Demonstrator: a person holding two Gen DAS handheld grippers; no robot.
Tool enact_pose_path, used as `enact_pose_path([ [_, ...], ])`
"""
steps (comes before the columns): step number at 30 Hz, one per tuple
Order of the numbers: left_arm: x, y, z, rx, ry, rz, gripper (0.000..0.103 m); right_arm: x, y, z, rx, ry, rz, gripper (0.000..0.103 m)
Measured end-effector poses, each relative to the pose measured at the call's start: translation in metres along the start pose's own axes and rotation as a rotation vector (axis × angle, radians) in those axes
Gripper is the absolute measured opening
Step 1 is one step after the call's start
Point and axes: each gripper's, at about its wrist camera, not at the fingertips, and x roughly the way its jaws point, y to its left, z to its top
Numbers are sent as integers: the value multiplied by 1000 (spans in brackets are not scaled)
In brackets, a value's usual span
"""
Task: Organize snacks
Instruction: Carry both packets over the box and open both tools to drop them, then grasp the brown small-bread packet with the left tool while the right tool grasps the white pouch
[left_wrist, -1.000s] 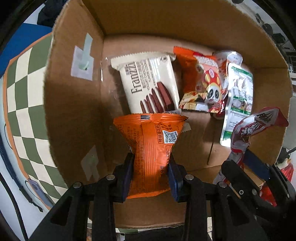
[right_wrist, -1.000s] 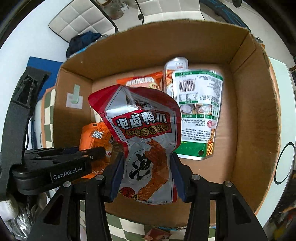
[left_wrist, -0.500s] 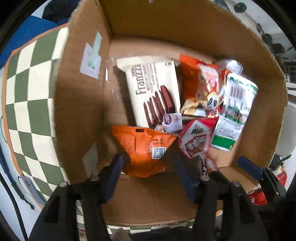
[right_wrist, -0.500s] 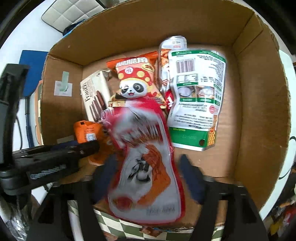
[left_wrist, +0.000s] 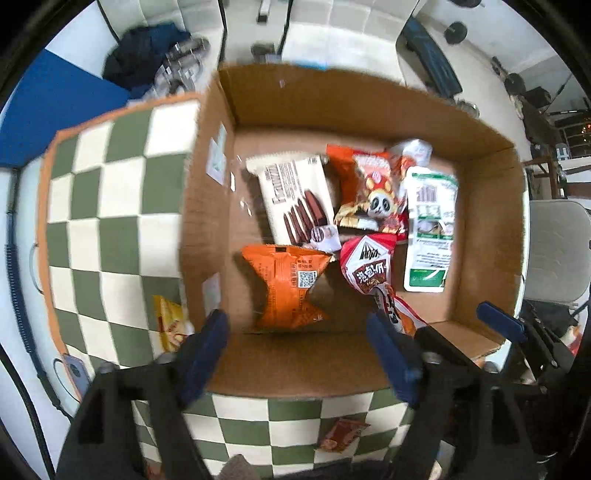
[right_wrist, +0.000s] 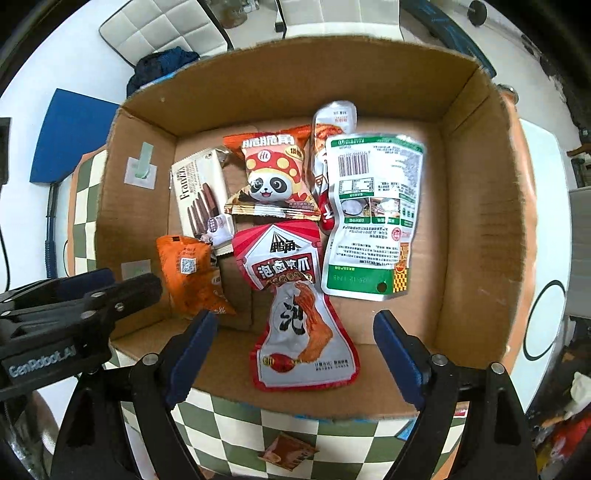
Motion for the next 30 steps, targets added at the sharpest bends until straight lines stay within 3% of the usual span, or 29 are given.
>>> enact_pose_path([
  [6, -45, -14, -28, 42, -156, 1, 89, -44, -9, -34, -6, -90, 29, 90],
  [9, -68, -25, -68, 81, -261, 24, 89, -71, -22, -63, 8, -128, 65, 91],
  [13, -64, -35, -125, 96, -296, 55, 89, -95, -51, -110, 47, -164, 77, 91],
  [15, -47, -40, -148, 103, -272, 67, 89, -99, -73, -138, 79, -168, 83, 91],
  [22, 68, -70, -209, 177, 1, 57, 89, -52, -139, -213, 173, -60, 75, 92],
  [30, 163, -104, -229, 265, 183, 133, 89, 19, -189, -249, 264, 51, 74, 92],
])
